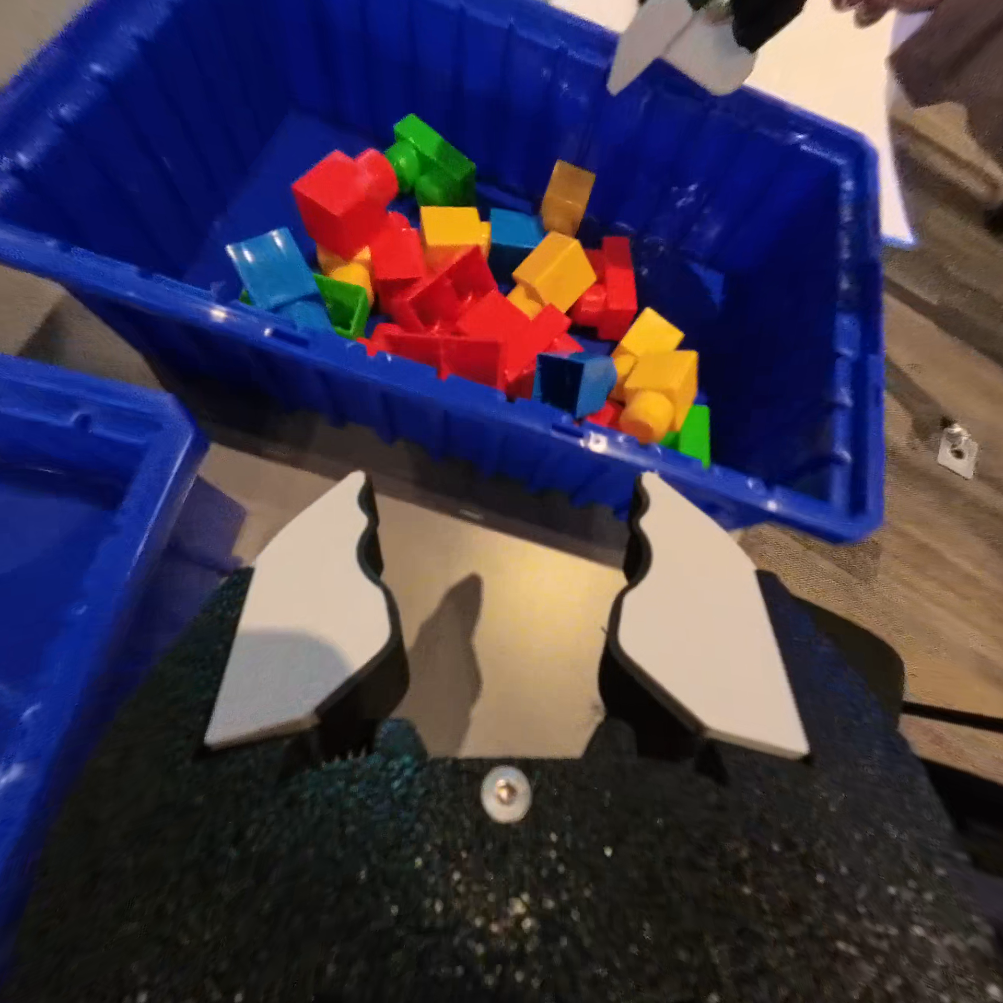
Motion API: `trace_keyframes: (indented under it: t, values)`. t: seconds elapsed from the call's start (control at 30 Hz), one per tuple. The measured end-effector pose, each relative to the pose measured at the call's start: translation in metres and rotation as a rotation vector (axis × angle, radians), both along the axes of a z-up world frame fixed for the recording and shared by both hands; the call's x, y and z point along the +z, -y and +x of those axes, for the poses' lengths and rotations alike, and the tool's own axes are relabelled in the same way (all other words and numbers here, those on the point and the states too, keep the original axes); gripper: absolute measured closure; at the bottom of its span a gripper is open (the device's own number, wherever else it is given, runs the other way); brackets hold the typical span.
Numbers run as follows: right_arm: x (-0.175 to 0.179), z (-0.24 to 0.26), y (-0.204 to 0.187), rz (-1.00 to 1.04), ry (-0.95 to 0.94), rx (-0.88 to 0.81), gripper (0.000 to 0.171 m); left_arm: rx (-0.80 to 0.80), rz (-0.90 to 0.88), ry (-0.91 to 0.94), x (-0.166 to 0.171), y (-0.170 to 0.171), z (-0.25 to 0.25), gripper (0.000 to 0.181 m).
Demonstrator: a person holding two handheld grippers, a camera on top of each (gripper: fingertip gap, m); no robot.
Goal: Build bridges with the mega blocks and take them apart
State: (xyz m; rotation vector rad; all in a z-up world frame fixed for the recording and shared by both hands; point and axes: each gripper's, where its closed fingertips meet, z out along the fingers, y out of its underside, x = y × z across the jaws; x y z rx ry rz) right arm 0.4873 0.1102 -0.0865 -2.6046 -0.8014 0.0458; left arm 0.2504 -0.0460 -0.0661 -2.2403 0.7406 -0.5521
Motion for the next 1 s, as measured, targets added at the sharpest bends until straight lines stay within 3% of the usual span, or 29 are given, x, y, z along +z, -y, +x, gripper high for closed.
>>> trace_keyframes:
  t: [0.03, 0.17, 0.4, 0.5, 0.57, 0.6, 0.73, 1.0]
  values:
    - [-0.005, 0.001, -0.002, -0.025, -0.003, 0.009, 0.102, 0.027, -0.034, -0.031, -0.006, -0.008, 0.003, 0.093]
    - [-0.022, 0.003, -0.011, -0.113, 0.065, 0.064, 0.106, 0.109, -0.208, -0.073, -0.028, -0.025, 0.017, 0.082]
    - [-0.045, 0.005, -0.023, -0.166, 0.288, 0.145, 0.129, 0.188, -0.455, -0.133, -0.059, -0.029, 0.027, 0.084]
    - [-0.049, 0.002, -0.022, -0.185, 0.314, 0.163, 0.136, 0.168, -0.555, -0.063, -0.06, -0.026, 0.037, 0.1]
    - [-0.049, 0.002, -0.021, -0.209, 0.295, 0.157, 0.138, 0.135, -0.644, 0.006, -0.058, -0.021, 0.046, 0.126]
    - [-0.05, 0.001, -0.02, -0.225, 0.272, 0.153, 0.14, 0.127, -0.685, 0.033, -0.059, -0.019, 0.048, 0.13]
    - [-0.052, -0.001, -0.007, -0.341, 0.149, 0.069, 0.149, 0.089, -0.719, 0.104, -0.058, -0.018, 0.048, 0.138]
    - [-0.053, -0.004, 0.0, -0.295, 0.038, 0.037, 0.151, 0.044, -0.675, 0.101, -0.055, -0.015, 0.047, 0.138]
